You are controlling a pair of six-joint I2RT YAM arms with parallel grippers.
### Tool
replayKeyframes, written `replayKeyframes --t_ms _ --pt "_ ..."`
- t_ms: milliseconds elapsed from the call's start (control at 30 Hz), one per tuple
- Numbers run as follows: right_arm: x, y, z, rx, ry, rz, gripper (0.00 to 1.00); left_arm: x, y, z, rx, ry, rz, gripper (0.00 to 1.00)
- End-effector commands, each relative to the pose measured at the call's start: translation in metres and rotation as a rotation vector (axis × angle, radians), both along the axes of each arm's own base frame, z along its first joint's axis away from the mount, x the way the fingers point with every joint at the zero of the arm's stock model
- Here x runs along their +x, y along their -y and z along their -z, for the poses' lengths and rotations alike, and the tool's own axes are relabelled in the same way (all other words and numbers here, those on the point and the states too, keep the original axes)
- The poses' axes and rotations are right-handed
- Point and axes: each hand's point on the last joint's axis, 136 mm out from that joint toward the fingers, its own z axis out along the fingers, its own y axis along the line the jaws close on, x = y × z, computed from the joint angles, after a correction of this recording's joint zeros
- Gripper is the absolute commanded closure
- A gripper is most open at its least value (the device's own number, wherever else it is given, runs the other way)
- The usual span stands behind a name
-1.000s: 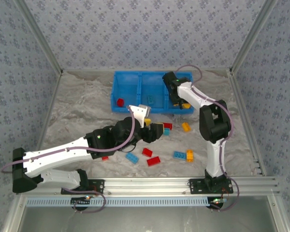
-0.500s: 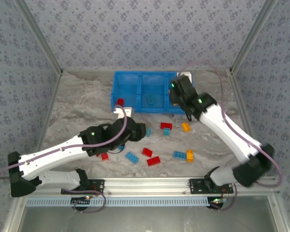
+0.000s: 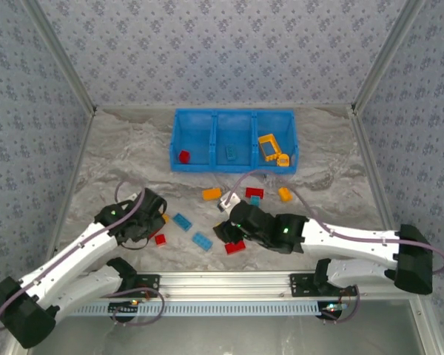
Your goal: Sort the legos into containers by color
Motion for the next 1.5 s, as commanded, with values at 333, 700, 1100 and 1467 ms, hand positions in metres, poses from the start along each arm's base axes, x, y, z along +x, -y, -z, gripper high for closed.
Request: replayKeyframes --t_ms 333,700,1100,1467 --pt "-0.005 -0.040 -0.004 0.060 -0.003 -0.041 0.46 0.050 0.000 0.034 -0.203 -0.056 -0.189 0.54" --pt "-0.006 -0.037 0.000 0.049 -0.011 -0.032 0.46 0.054 -0.018 0.062 -0.134 -0.111 -0.241 0.57" --pt "-0.006 -0.039 0.003 0.047 -0.023 -0.025 0.47 0.052 -0.037 0.064 -0.104 -0.116 -0.246 0.70" --pt "-0.013 -0.044 -0.050 0.201 0.092 -0.090 0.46 0.064 -0.021 0.010 -0.208 0.016 -0.254 1.00"
